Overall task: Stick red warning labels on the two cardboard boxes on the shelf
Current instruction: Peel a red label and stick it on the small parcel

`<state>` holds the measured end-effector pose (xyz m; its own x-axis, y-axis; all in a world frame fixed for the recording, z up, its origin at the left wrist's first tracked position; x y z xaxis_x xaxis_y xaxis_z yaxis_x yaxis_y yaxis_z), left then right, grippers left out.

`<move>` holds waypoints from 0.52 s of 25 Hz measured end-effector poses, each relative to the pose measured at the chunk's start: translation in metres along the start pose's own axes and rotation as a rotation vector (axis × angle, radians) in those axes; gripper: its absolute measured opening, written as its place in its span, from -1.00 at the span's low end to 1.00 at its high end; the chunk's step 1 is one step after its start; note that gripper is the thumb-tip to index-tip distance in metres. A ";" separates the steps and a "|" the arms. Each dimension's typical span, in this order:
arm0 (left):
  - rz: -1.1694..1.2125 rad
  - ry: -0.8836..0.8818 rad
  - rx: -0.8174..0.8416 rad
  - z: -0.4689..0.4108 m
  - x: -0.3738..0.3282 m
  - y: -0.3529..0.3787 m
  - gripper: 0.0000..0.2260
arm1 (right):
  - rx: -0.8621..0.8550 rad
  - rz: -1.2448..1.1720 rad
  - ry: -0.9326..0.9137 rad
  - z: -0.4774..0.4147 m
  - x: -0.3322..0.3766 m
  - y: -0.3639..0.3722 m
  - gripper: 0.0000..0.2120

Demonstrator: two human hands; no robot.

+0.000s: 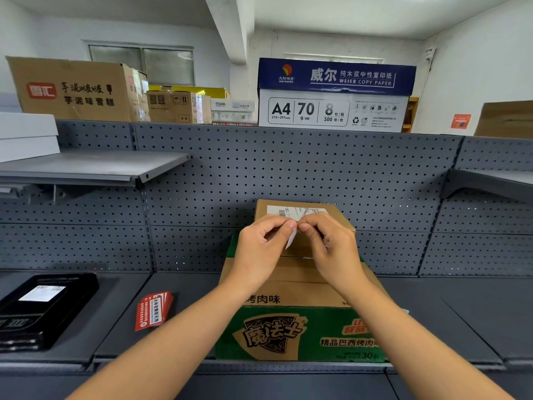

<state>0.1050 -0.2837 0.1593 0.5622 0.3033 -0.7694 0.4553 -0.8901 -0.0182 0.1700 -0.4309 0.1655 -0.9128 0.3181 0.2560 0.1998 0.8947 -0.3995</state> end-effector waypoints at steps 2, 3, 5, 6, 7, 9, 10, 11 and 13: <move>0.020 -0.017 -0.012 0.001 0.000 0.001 -0.87 | 0.010 -0.029 0.036 0.000 0.002 0.001 -0.90; 0.016 -0.011 -0.021 0.001 -0.001 0.002 -0.87 | 0.023 -0.068 0.069 0.000 0.003 0.000 -0.89; -0.003 0.029 -0.026 0.003 -0.003 0.003 -0.88 | 0.033 -0.152 0.126 0.002 0.005 0.000 -0.88; -0.009 0.050 -0.017 0.005 -0.003 0.004 -0.89 | 0.024 -0.180 0.142 0.003 0.005 0.000 -0.88; -0.014 0.064 -0.006 0.006 -0.004 0.005 -0.89 | 0.011 -0.200 0.154 0.004 0.005 0.000 -0.88; -0.026 0.077 -0.001 0.007 -0.002 0.006 -0.88 | -0.006 -0.222 0.171 0.005 0.003 0.000 -0.89; -0.032 0.081 -0.006 0.007 -0.001 0.007 -0.88 | -0.012 -0.221 0.172 0.006 0.003 0.000 -0.89; -0.040 0.089 -0.015 0.007 0.000 0.008 -0.88 | -0.018 -0.213 0.169 0.006 0.003 0.000 -0.89; -0.072 0.110 -0.029 0.008 0.000 0.010 -0.87 | -0.030 -0.191 0.153 0.005 0.003 -0.001 -0.87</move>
<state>0.1037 -0.2954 0.1538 0.5988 0.4031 -0.6921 0.5163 -0.8549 -0.0512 0.1649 -0.4326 0.1623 -0.8711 0.1838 0.4555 0.0412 0.9514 -0.3051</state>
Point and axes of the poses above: each hand's wrist, its own z-axis away from the middle knuckle, its own y-axis out of the palm, x = y × z, the point moved 2 cm from there along -z, towards the middle knuckle, and after that the axes turned 7 degrees about z, right-handed, at the moved point
